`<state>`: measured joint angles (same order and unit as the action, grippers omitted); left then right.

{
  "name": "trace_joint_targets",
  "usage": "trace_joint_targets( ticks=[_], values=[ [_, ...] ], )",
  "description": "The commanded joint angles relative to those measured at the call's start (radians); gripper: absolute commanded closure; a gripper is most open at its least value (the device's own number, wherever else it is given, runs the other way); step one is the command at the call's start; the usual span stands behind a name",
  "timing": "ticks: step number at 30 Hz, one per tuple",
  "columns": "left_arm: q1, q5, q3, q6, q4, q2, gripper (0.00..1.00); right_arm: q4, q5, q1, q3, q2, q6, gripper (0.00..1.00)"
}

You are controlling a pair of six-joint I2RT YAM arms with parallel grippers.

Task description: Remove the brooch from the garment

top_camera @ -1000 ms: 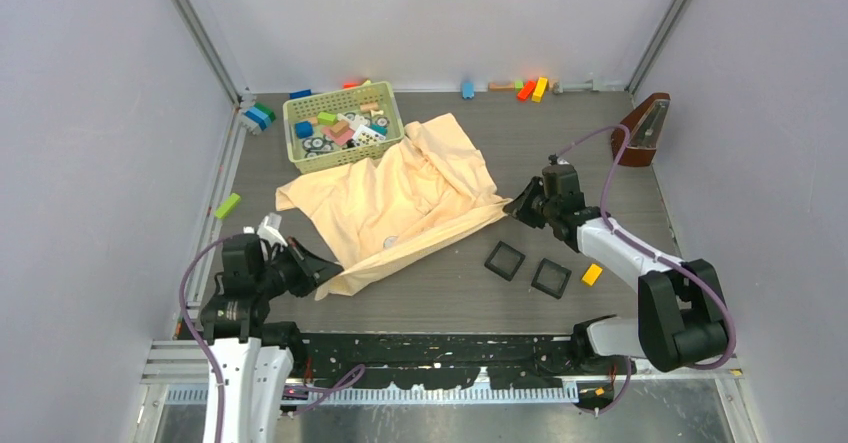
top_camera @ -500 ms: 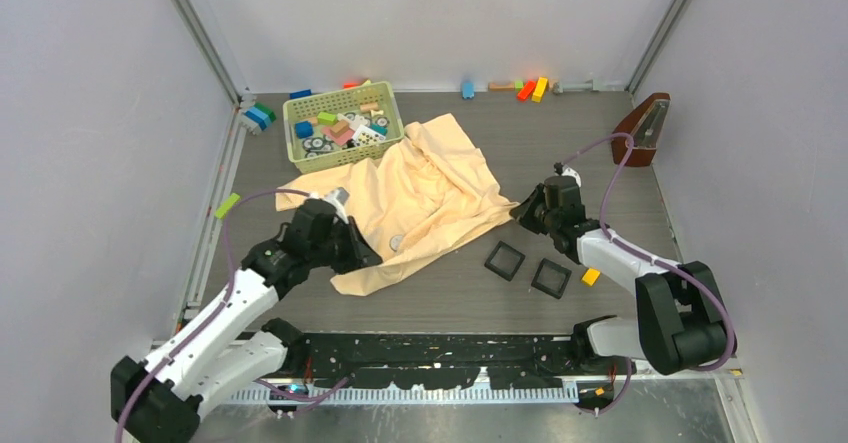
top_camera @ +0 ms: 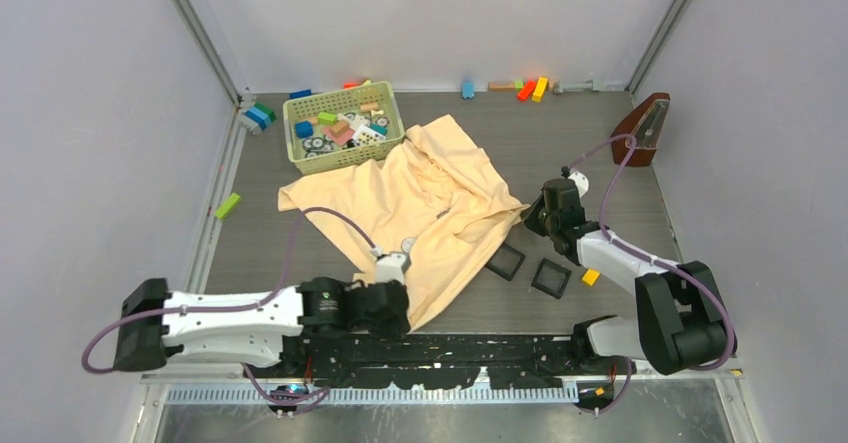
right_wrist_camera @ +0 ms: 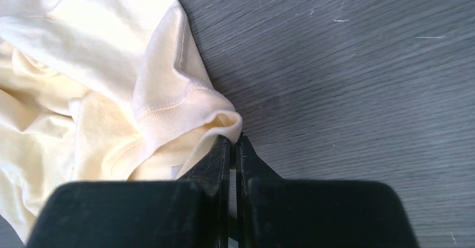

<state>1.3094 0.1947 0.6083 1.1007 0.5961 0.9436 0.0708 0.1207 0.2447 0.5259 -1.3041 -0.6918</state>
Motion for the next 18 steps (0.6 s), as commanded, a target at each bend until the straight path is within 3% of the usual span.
trace_joint_targets(
  ticks=[1,7,13,14,16,17,18],
  values=[
    [0.209,0.218,0.102,0.122,0.054,0.113,1.0,0.018,0.116,-0.007,-0.018,0.072,0.001,0.99],
    [0.311,0.257,0.147,0.179,0.073,0.22,1.0,0.002,0.154,-0.008,-0.036,0.108,0.006,0.99],
    [0.38,0.241,0.19,0.148,0.047,0.282,0.97,-0.117,0.375,-0.008,-0.051,0.209,-0.045,1.0],
    [0.38,0.24,0.192,0.133,0.039,0.282,0.87,-0.115,0.381,-0.007,-0.067,0.24,-0.045,0.99],
    [0.38,0.252,0.192,0.105,0.035,0.267,0.57,-0.092,0.361,-0.007,-0.091,0.281,-0.019,0.86],
    [0.38,0.263,0.196,0.09,0.039,0.247,0.44,-0.079,0.321,-0.007,-0.103,0.302,-0.007,0.66],
    [0.379,0.271,0.199,0.071,0.051,0.222,0.36,-0.06,0.304,-0.007,-0.109,0.311,0.009,0.57]
  ],
)
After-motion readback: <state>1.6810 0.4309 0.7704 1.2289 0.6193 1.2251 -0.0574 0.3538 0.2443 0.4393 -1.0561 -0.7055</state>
